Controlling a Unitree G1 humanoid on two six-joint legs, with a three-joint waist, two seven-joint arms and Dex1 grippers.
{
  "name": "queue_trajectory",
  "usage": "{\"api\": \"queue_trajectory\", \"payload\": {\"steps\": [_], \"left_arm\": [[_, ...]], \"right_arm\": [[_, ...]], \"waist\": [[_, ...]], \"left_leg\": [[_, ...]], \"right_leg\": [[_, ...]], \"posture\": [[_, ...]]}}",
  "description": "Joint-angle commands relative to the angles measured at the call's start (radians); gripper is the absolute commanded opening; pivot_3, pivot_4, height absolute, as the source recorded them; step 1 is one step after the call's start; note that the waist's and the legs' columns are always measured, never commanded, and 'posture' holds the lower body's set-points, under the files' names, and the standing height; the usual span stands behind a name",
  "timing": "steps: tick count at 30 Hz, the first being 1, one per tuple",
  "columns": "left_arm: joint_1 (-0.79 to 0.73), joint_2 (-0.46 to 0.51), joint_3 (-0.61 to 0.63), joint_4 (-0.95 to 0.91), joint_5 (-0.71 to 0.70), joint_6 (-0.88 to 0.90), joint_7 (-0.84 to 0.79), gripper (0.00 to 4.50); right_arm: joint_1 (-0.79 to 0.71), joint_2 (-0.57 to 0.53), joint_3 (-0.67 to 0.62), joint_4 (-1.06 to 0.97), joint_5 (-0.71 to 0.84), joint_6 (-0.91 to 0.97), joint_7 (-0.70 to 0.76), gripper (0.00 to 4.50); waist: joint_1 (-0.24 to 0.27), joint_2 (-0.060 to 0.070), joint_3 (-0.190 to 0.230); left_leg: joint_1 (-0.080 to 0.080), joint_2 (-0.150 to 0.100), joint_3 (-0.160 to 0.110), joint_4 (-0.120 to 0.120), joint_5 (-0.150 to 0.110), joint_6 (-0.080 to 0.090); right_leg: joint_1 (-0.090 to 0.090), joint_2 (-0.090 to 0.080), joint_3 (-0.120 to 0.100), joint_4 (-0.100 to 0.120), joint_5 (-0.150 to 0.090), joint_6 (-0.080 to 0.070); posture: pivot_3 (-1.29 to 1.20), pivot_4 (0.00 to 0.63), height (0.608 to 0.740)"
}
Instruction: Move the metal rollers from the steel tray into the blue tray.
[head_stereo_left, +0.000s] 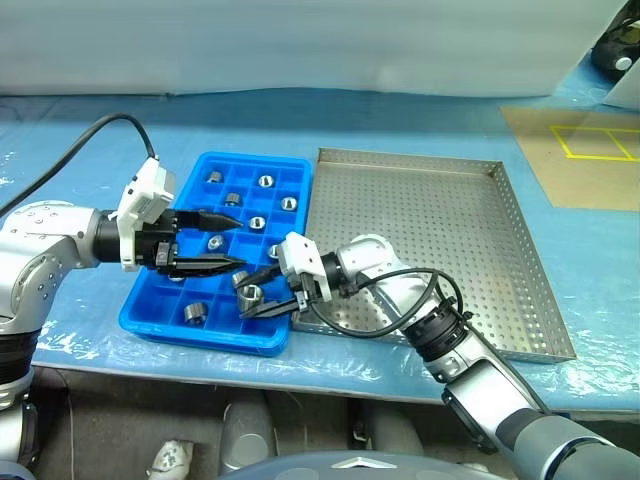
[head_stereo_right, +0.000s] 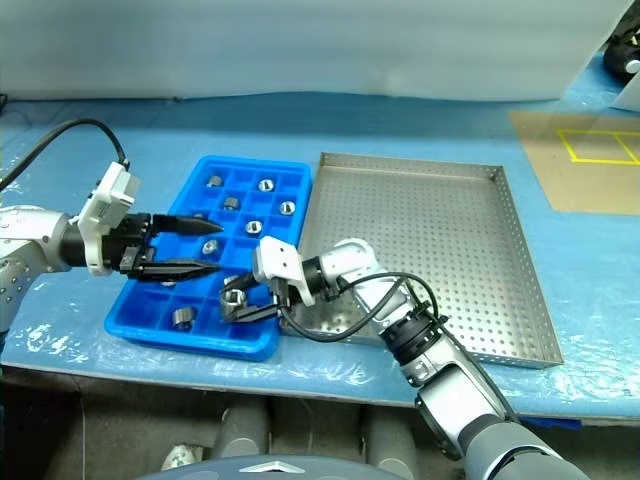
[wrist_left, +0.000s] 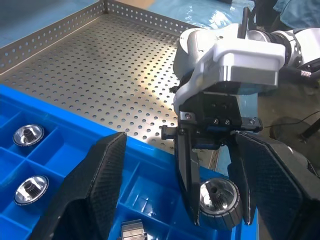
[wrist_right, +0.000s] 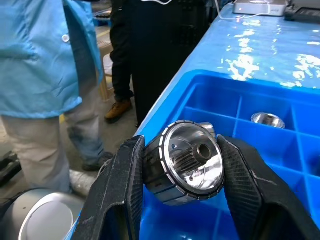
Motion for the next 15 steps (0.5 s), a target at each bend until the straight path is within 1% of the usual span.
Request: {"api": "queue_trajectory", "payload": {"steps": [1,3,4,6,7,10,15], "left_arm": [[-0.009,0.014,0.018,-0.009,-0.002,-0.02,0.012,3.7],[-0.011,0.011,0.015,-0.013,-0.004,-0.019,0.021,3.7],[-0.013,0.009,0.014,-0.013,-0.005,-0.019,0.025,3.7],[-0.019,0.006,0.012,-0.01,-0.007,-0.02,0.032,3.7],[-0.027,0.003,0.01,-0.004,-0.007,-0.022,0.035,3.7],[-0.042,0.0,0.002,0.01,-0.004,-0.028,0.035,3.7],[-0.093,-0.018,-0.028,0.058,0.012,-0.054,0.029,3.7]], "right_arm": [[-0.003,-0.003,0.001,-0.009,0.014,-0.009,0.026,1.83],[-0.003,-0.008,-0.007,-0.005,0.025,-0.001,0.038,2.56],[-0.003,-0.006,-0.012,-0.002,0.027,-0.001,0.034,2.8],[-0.011,0.001,-0.014,0.015,0.009,0.002,0.003,3.53],[-0.015,-0.002,-0.012,0.019,0.006,-0.001,0.007,3.83],[-0.027,-0.006,-0.019,0.032,-0.005,-0.029,0.0,3.83],[-0.059,-0.028,-0.065,0.048,-0.009,-0.053,-0.024,3.83]], "waist": [[0.0,0.0,0.0],[0.0,0.0,0.0],[0.0,0.0,0.0],[0.0,0.0,0.0],[0.0,0.0,0.0],[0.0,0.0,0.0],[-0.002,0.0,0.0]], "left_leg": [[0.0,0.0,0.0,0.0,0.0,0.0],[0.0,0.0,0.0,0.0,0.0,0.0],[0.0,0.0,0.0,0.0,0.0,0.0],[0.0,0.0,0.0,0.0,0.0,0.0],[0.0,0.0,0.0,0.0,0.0,0.0],[0.0,0.0,0.0,0.0,0.0,0.0],[0.0,0.0,0.0,0.001,0.0,0.0]], "right_leg": [[0.0,0.0,0.0,0.0,0.0,0.0],[0.0,0.0,0.0,-0.001,0.0,0.0],[0.0,0.0,0.0,-0.001,0.0,0.0],[0.0,0.0,0.0,-0.001,0.0,0.0],[0.0,0.0,0.0,-0.001,0.0,0.0],[0.0,0.0,0.0,0.0,0.0,0.0],[0.0,0.0,0.0,0.001,0.0,0.0]], "posture": [[0.18,0.15,0.74],[0.18,0.15,0.74],[0.18,0.15,0.74],[0.18,0.15,0.74],[0.18,0.15,0.74],[0.16,0.15,0.74],[0.13,0.15,0.74]]}}
